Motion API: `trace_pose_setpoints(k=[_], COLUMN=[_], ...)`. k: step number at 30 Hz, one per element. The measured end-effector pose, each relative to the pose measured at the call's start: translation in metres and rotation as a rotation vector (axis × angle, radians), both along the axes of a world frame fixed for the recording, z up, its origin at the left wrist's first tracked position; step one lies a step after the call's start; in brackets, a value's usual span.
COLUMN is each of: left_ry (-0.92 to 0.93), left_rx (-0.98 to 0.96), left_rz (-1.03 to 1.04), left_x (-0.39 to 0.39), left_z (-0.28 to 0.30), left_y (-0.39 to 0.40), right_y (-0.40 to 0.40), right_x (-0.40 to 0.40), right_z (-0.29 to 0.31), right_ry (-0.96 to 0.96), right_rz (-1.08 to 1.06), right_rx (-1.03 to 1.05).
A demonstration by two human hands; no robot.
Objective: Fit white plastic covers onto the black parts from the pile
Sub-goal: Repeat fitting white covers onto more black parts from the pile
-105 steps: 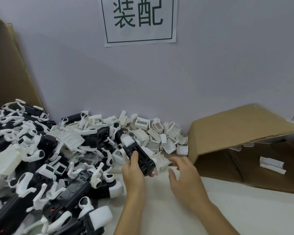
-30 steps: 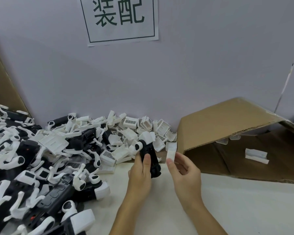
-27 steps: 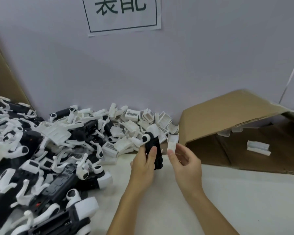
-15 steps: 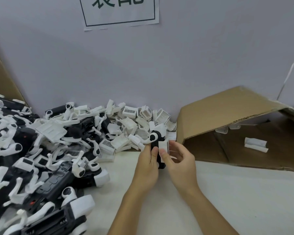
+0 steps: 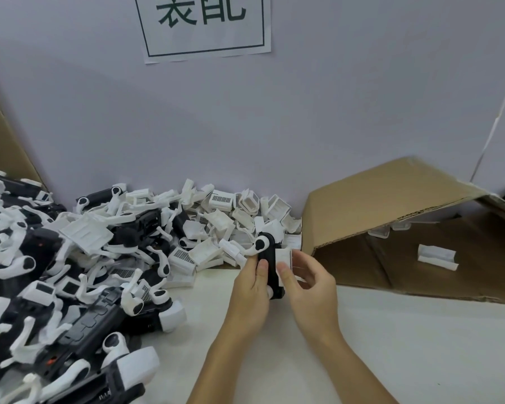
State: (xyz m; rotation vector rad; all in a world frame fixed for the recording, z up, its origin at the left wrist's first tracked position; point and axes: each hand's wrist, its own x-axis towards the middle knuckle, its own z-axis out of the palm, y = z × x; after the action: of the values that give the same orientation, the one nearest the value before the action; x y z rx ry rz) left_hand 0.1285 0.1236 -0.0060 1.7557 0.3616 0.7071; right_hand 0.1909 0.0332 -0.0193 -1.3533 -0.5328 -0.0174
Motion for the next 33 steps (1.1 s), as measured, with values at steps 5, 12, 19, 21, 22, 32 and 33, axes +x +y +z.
trace_pose_setpoints(k=[5, 12, 19, 21, 22, 32, 33], left_ry=[-0.002, -0.051, -0.087, -0.089, -0.095, -0.161, -0.163], left_rx=[-0.026, -0.084, -0.089, -0.088, -0.091, -0.225, -0.215], left_rz=[-0.015, -0.017, -0.049, -0.064, -0.071, -0.086, -0.087], left_x=[-0.0017, -0.0007, -0.0007, -0.0018, -0.0020, -0.0037, -0.0040], left_z=[0.0034, 0.0026, 0.0017, 0.0033, 0.0040, 0.0053, 0.0060], left_y=[-0.0015, -0.0016, -0.0012, -0.0024, -0.0026, -0.0036, -0.0038], right_y=[0.0003, -0.0002, 0.0001, -0.0001, -0.0004, 0.0020, 0.0020], right_x=[-0.0020, -0.0016, -0.0026, -0.0032, -0.0037, -0.0079, -0.0082], right_z=[0.0002, -0.0007, -0.0005, -0.0001, 0.0006, 0.0025, 0.0021], right_ry=[-0.033, -0.060, -0.104, -0.127, -0.135, -0.199, -0.216], right_rz=[0.033, 0.036, -0.019, -0.034, -0.039, -0.053, -0.048], right_rx=[-0.043, -0.026, -0.047, -0.050, -0.052, -0.089, -0.100])
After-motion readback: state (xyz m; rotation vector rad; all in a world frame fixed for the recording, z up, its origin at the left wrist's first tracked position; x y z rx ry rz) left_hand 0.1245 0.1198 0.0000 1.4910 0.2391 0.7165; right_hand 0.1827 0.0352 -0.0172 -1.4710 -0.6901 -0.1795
